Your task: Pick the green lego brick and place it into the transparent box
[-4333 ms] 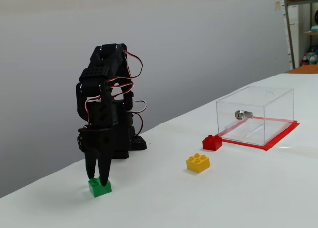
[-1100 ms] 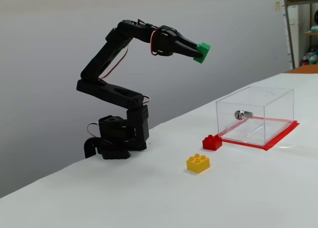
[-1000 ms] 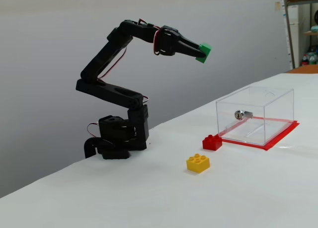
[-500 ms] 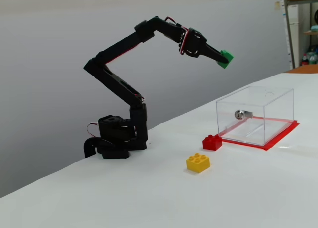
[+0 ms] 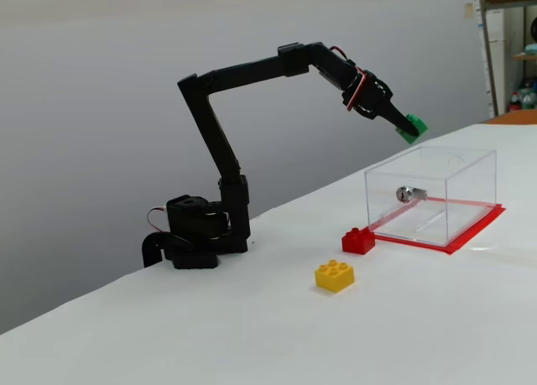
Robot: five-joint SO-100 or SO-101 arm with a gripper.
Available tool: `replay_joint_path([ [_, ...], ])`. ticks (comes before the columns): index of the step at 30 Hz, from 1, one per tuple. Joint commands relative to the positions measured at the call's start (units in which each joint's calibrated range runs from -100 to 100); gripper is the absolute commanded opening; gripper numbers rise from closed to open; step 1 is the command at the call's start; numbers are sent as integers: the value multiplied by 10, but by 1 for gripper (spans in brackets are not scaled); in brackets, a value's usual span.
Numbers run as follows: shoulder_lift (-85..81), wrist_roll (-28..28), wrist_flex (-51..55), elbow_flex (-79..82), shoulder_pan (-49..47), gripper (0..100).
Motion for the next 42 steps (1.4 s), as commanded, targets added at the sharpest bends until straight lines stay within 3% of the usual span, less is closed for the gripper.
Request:
replay_joint_path([
  [1,29,1,-7,-47,1,5],
  [19,123,1,-73,-90,-34,5],
  [27,124,-3,-76,-86,-42,33],
  [38,121,-2,-76,-87,-41,33],
  [42,117,1,-76,-86,-38,25],
])
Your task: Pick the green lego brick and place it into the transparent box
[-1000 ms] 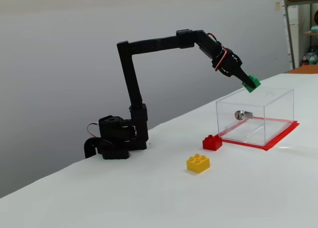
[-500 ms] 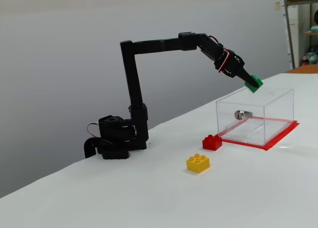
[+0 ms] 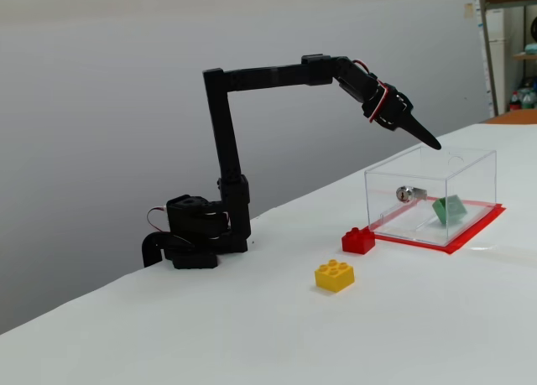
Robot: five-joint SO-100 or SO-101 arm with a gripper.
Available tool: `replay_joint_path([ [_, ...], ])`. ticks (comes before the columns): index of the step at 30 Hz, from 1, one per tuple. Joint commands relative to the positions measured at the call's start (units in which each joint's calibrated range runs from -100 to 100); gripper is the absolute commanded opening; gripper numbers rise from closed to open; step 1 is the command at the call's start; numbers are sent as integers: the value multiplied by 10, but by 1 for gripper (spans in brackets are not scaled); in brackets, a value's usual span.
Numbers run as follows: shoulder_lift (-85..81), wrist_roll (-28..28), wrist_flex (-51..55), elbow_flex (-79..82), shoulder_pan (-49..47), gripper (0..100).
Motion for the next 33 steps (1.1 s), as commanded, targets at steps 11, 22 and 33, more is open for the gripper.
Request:
replay_joint_path([
  [11,-23,4,0,-18,29,1],
  [22,-162,4,54,40,124,1],
  [33,-410,4,138,234,303,1],
])
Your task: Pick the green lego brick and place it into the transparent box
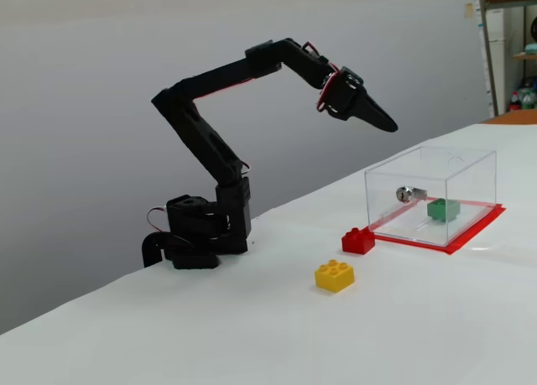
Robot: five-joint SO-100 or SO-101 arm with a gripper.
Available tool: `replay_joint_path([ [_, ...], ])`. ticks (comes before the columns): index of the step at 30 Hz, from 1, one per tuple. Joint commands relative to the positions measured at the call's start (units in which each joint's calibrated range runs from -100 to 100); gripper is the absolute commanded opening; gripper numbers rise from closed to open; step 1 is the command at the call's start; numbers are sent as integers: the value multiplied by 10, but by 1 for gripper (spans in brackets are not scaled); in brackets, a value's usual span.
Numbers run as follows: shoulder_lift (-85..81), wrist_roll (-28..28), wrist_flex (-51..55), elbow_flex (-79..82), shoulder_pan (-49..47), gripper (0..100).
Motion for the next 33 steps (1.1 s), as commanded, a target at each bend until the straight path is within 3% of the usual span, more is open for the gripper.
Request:
replay_joint_path([
  [1,-98,3,16,53,65,1],
  [10,-283,-2,72,189,243,1],
  [19,-369,-3,118,267,351,1],
  [33,-544,1,111,394,387,1],
])
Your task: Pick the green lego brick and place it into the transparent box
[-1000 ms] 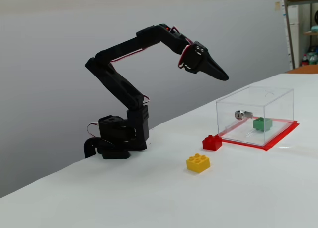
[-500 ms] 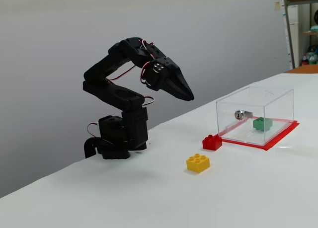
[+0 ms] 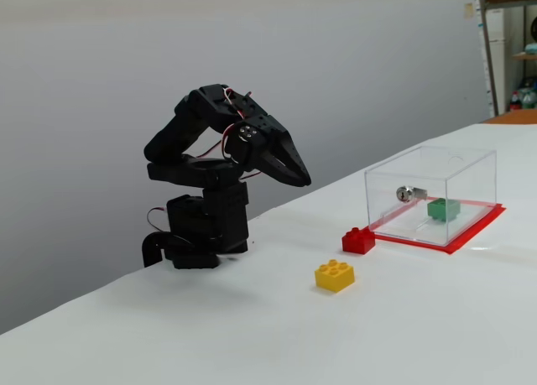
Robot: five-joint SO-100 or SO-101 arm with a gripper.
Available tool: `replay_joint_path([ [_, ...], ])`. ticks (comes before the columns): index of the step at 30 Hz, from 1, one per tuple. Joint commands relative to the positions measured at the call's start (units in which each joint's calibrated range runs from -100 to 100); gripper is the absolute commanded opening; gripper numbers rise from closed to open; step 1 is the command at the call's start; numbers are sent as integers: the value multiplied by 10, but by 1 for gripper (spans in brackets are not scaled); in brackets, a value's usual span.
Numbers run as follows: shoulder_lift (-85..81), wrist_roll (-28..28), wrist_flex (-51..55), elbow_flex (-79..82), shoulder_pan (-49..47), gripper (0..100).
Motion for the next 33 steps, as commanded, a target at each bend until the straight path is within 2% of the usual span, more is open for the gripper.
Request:
replay_joint_path([
  [1,-45,3,-4,27,10,1],
  [8,-122,3,-4,125,11,1],
  [11,-123,3,-15,155,44,1],
  [15,-122,4,-130,247,87,1],
  [21,-122,4,-249,350,87,1],
  [33,-122,4,-145,354,45,1],
])
